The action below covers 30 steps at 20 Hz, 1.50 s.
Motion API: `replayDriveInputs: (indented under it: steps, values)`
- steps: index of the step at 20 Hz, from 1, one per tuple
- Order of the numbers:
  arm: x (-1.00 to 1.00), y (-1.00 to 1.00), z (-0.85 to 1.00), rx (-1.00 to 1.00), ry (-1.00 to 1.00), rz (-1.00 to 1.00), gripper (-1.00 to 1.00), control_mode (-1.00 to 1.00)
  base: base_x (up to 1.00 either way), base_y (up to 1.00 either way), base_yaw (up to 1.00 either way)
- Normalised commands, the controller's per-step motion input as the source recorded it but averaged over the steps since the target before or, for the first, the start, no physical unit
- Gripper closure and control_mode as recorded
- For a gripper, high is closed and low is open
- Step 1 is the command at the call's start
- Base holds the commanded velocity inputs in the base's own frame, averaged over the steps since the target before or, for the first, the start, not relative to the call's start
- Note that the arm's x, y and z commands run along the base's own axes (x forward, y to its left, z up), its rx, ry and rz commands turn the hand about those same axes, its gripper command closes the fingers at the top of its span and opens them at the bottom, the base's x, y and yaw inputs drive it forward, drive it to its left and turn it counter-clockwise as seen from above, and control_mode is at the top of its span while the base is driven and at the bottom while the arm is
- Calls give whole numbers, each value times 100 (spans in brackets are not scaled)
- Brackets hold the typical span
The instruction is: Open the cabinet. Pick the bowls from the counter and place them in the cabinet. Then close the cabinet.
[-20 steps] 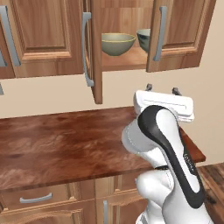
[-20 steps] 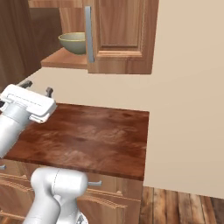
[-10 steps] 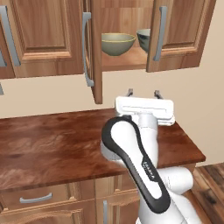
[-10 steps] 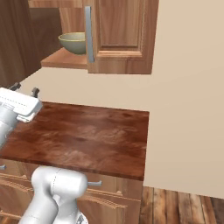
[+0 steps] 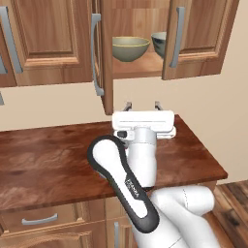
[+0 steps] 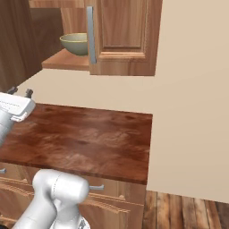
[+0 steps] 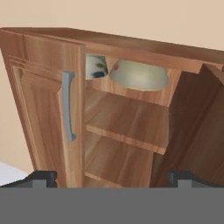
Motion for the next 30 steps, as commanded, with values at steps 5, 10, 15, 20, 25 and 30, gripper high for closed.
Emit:
replayDriveInputs:
  steps: [5, 10, 15, 20, 25, 30]
  values:
    - [-62, 60, 3, 11, 4, -38, -100, -100, 0, 0, 0]
    - [-57, 72, 17, 11, 6, -33, -100, -100, 0, 0, 0]
    - [-37, 88, 38, 3, 0, -24, -100, -100, 0, 0, 0]
    - [-39, 100, 55, 0, 0, -15, -100, -100, 0, 0, 0]
    - [-41, 93, 48, 0, 0, -12, -100, -100, 0, 0, 0]
    - [-57, 90, 25, 0, 0, -13, -100, -100, 0, 0, 0]
